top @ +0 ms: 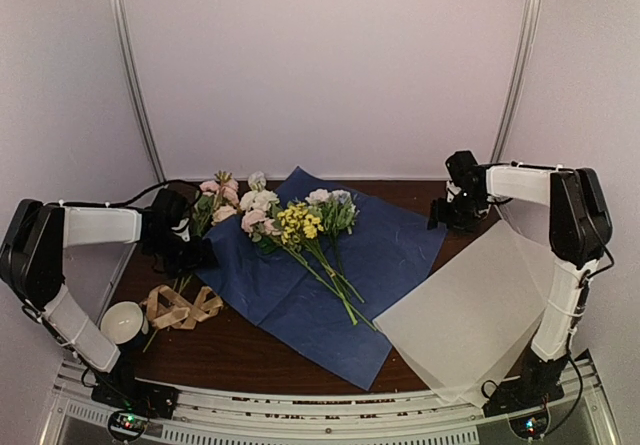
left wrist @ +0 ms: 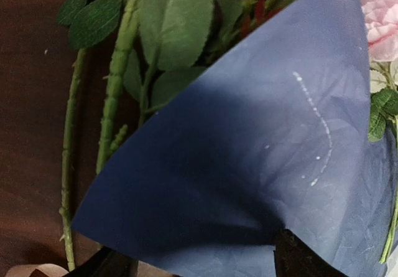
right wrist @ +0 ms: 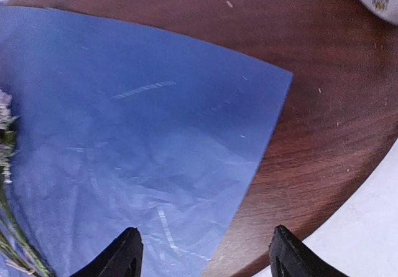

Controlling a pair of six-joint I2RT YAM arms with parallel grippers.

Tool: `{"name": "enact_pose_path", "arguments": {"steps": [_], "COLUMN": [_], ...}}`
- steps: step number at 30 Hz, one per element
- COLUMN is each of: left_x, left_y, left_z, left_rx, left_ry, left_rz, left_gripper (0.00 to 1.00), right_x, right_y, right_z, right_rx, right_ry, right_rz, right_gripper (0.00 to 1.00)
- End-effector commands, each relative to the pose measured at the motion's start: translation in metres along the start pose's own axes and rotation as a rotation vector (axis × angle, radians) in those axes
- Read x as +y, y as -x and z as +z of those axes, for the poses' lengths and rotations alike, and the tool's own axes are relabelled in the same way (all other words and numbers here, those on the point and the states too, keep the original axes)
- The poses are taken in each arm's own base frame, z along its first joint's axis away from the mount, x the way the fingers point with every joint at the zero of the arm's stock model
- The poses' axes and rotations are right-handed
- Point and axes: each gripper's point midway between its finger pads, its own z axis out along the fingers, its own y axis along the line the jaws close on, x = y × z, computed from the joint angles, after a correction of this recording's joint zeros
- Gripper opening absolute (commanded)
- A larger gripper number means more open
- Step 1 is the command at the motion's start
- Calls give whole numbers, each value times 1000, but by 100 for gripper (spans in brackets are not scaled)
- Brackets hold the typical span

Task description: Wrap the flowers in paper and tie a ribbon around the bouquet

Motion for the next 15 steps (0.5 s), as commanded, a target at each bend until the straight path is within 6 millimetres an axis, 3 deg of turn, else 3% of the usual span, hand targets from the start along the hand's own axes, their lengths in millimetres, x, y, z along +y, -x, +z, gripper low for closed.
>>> {"name": "enact_pose_path", "arguments": {"steps": [1, 5, 8, 9, 13, 15], "left_x": [-7, -10, -14, -17, -26, -28], "left_y": [14, 19, 22, 22, 28, 33], "left_z": [0, 0, 2, 2, -1, -2], "left_rx": [-57, -80, -77, -75, -93, -107], "left_ry": [-40, -48, -64, -75, -110, -114], "left_rz": [33, 70, 96, 104, 128, 137], "left_gripper": [72, 43, 23, 18, 0, 0], "right_x": [-13, 6, 30, 38, 68, 82], "right_y": [-28, -33, -47, -52, -59, -53], "right_z": [22, 33, 48, 53, 58, 58], "right_rx": [174, 239, 334, 359, 365, 333], "right_ry": [-27, 44, 160, 189, 275, 337], "right_rz": [-7, 2, 43, 47, 59, 80], "right_gripper": [72, 73, 89, 99, 99, 89]}}
